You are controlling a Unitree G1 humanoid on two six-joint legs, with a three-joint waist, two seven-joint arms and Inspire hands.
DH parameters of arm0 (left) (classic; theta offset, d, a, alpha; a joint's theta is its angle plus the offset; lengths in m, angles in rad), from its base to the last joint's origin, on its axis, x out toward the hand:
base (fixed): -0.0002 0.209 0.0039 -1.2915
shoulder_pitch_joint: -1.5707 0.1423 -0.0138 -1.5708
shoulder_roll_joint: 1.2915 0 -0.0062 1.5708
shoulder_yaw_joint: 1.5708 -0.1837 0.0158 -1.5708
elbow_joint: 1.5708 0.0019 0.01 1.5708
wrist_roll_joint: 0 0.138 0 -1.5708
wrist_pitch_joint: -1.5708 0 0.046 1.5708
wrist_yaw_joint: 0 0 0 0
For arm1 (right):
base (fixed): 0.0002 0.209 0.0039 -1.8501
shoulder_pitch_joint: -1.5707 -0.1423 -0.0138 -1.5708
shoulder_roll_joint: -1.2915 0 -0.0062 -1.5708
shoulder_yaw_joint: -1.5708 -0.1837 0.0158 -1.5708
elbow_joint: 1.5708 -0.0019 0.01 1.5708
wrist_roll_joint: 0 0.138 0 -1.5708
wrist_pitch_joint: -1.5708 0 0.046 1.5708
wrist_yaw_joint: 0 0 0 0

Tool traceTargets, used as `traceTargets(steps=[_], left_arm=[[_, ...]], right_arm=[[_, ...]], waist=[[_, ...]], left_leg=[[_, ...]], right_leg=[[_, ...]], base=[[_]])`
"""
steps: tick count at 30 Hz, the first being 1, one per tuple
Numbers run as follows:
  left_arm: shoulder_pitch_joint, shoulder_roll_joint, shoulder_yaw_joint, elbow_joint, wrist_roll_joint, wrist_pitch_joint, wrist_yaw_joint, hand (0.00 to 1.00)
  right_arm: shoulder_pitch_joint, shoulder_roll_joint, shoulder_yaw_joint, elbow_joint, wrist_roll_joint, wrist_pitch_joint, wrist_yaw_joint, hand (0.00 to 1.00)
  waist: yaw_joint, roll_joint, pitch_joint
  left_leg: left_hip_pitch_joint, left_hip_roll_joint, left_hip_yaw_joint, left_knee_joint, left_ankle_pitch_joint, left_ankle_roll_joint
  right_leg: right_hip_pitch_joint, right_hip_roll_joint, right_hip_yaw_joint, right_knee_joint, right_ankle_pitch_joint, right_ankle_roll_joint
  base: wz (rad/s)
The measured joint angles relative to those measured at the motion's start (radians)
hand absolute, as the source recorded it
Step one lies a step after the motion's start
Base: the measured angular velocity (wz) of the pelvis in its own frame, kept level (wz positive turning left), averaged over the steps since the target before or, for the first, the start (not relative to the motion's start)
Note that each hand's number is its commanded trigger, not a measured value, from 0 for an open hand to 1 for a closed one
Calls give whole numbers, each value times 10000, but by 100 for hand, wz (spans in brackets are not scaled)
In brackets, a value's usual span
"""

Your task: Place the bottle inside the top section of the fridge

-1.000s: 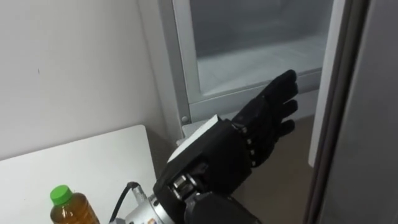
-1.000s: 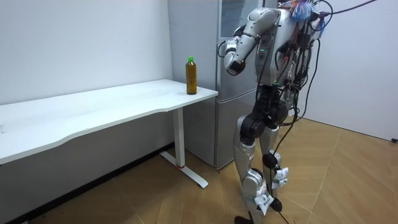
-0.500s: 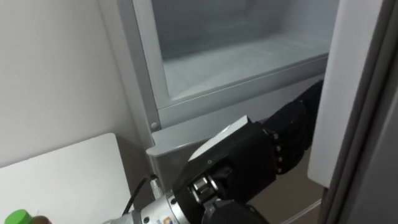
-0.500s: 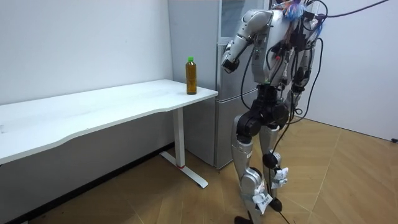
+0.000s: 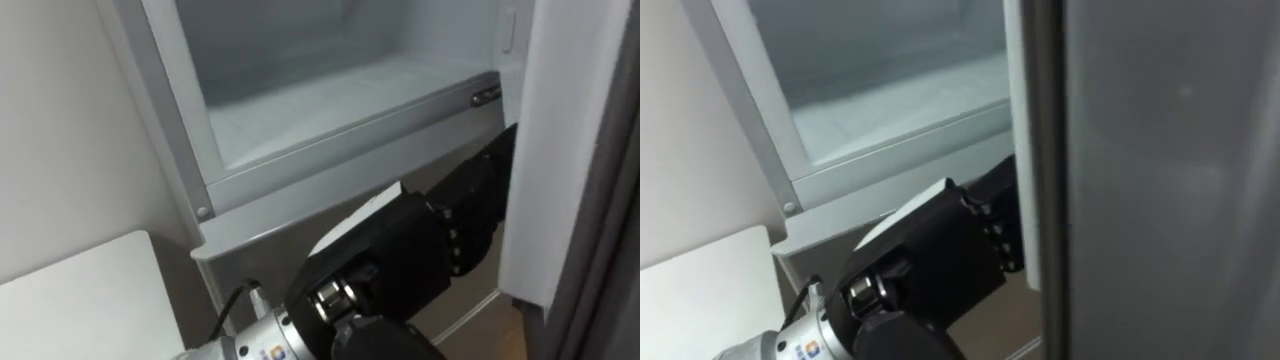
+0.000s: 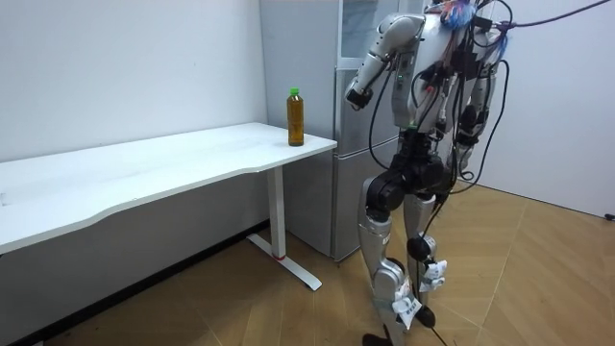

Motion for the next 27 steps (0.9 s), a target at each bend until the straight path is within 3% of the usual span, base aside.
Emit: traceTargets(steps=[8, 15, 20, 27], left_arm=[[-198, -46, -13, 249, 0, 10, -46, 0], [-302, -32, -60, 258, -182, 9, -45, 0], [-580, -111, -343, 479, -236, 10, 70, 0], [-1090, -170, -415, 932, -321, 32, 185, 0]], right_arm=[[73, -31, -13, -2, 324, -8, -315, 0], [245, -241, 11, -9, 299, 55, -384, 0], [335, -390, 17, -6, 267, 220, -294, 0], [365, -455, 58, 3, 242, 361, -71, 0]], waist=[[-272, -5, 2], [-309, -2, -1], [-359, -19, 9], [-507, -28, 16]], left_leg=[[40, 39, 139, -2, 0, 0], [56, 158, 405, -2, -2, -3], [119, 222, 592, -1, -4, -6], [119, 332, 679, 10, -51, -85]], right_leg=[[-225, 107, 250, 16, 129, -25], [-437, 306, 508, 141, 192, -127], [-488, 440, 769, 168, 224, -179], [-643, 578, 785, 268, 257, -244]], base=[[-21], [-25], [-18], [-13]])
